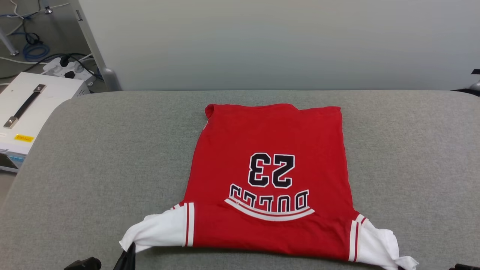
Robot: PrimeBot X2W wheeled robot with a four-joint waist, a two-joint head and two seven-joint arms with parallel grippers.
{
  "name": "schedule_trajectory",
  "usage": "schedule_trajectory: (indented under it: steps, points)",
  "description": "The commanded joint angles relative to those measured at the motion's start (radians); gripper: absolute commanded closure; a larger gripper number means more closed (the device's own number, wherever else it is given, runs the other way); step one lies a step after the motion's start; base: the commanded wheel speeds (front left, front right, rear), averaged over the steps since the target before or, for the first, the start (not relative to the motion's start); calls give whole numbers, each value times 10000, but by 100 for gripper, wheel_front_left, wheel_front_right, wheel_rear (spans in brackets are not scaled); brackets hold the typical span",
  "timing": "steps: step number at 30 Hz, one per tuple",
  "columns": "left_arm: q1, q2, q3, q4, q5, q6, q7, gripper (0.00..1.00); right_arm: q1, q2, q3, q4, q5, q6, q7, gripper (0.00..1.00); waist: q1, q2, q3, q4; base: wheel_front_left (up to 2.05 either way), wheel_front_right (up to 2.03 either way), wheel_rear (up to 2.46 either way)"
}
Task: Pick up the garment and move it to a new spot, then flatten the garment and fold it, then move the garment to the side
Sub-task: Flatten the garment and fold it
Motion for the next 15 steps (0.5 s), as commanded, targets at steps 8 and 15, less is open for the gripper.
schedule_trajectory:
  steps: [8,15]
  points:
    - [-422,-380,-416,18,607,-134,-244,100,-129,708,-542,-852,-1100,-7,488,0,1,0,164,547,0,0,0]
    - [-1255,-686,-597,-139,1077,-238,-307,100,-2633,624,-1623,-280,-1561,-7,608,0,1,0,850,1159,0,0,0]
